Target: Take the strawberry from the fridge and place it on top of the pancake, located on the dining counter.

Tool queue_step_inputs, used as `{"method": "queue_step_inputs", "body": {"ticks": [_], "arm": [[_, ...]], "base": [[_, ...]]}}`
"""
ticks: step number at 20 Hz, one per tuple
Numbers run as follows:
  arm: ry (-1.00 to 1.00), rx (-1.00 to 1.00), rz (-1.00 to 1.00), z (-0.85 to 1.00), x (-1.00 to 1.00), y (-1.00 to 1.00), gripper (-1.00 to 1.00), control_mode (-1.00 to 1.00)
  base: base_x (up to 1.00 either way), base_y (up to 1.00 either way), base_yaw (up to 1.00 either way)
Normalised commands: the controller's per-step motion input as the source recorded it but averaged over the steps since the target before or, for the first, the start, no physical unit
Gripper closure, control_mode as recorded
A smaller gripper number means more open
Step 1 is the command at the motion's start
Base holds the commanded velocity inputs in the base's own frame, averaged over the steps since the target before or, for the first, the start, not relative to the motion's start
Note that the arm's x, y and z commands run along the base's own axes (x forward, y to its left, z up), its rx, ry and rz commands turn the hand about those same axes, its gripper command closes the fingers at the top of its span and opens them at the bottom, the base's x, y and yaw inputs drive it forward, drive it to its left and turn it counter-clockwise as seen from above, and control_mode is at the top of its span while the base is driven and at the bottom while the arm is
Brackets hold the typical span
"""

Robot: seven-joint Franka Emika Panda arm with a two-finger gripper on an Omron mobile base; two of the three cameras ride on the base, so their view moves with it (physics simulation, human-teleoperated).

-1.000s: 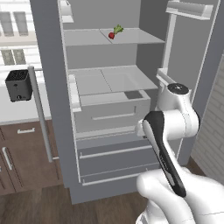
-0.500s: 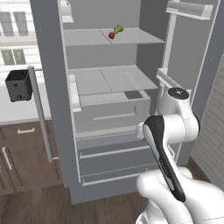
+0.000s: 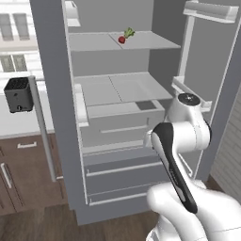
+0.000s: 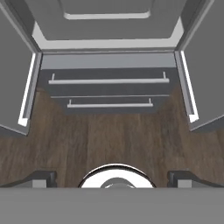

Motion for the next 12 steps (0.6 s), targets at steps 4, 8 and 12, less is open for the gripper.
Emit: {"method": "queue_step_inputs", "body": {"ticks": [4,8,12], "arm": [[0.0,0.0,0.0,0.0,0.0,0.0,-1.0,1.0],[0.0,0.0,0.0,0.0,0.0,0.0,-1.0,1.0],[0.0,0.0,0.0,0.0,0.0,0.0,-1.0,1.0]], "base": [[0.62,0.02,0.0],[0.6,0.0,0.0],[0.59,0.0,0.0]]}}
